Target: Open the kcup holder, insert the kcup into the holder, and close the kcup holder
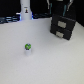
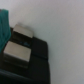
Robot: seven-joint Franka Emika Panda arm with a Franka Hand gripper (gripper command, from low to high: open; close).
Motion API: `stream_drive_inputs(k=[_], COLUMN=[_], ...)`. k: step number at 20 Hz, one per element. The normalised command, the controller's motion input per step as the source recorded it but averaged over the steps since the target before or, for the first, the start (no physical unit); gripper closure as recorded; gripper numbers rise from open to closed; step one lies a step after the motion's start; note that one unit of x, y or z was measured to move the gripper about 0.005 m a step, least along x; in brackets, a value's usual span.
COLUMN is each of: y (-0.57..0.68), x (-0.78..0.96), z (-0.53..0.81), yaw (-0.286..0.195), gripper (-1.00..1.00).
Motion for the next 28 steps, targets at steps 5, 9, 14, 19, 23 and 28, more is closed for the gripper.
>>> stream_drive_inputs(k=[5,9,14,19,23,28], y=[0.65,0.62,0.46,0.34,0.30,0.14], x=[-0.30,-0.27,-0.19,-0.16,-0.18,-0.25], z=[-0.22,-0.25,-0.35,-0.41,-0.40,-0.40], yaw=[-0.156,-0.150,-0.127,-0.084,-0.053,-0.031], gripper=[-1.00,-1.00,-1.00,-1.00,-1.00,-1.00])
